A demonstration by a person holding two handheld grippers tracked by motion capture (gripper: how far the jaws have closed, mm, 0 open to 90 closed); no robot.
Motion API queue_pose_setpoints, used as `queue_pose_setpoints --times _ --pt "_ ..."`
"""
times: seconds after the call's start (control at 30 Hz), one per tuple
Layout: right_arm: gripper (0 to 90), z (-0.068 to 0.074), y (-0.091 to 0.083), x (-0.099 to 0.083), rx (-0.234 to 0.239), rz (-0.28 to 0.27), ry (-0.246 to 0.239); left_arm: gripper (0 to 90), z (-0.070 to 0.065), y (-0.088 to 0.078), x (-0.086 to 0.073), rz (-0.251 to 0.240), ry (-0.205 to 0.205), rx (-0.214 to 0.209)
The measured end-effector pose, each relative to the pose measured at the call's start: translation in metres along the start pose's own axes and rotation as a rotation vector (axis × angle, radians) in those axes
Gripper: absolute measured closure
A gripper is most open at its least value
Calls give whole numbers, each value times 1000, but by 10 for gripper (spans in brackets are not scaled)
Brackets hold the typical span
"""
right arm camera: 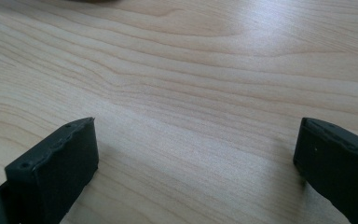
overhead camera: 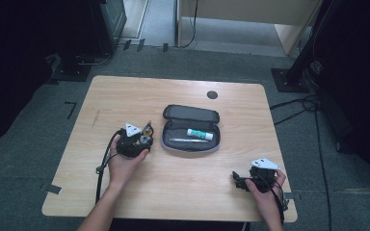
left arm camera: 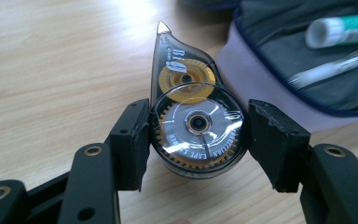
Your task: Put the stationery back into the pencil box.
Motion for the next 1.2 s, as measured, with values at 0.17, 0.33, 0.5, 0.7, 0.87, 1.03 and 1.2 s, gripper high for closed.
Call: queue_pose_setpoints --times 0.17,0.33,0.5,0.7,0.87,1.03,1.2 --pt "0 0 0 0 0 0 0 426 -11 -3 9 -20 30 -44" --pt "0 0 0 0 0 0 0 426 -21 -2 17 -28 48 -81" --pt "0 0 0 0 0 0 -1 426 -31 1 23 -30 64 -108" --pt "0 0 0 0 0 0 0 426 -41 7 28 -27 84 -130" --pt "0 0 0 0 1 -2 1 426 -49 14 32 -22 88 -156" --pt "0 0 0 0 0 -2 1 426 -56 23 34 -7 96 -174" --pt "0 0 0 0 0 -2 0 426 -60 29 35 2 98 -177"
Point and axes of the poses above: each handheld gripper's, and its own axes: y roughly forward along the jaws, x roughly out of its top, z roughly to its left, the point moved 2 cm from there along y, roughly forward along the jaws, and after that the axes turned 1 degree about y, right-handed, at the moved point
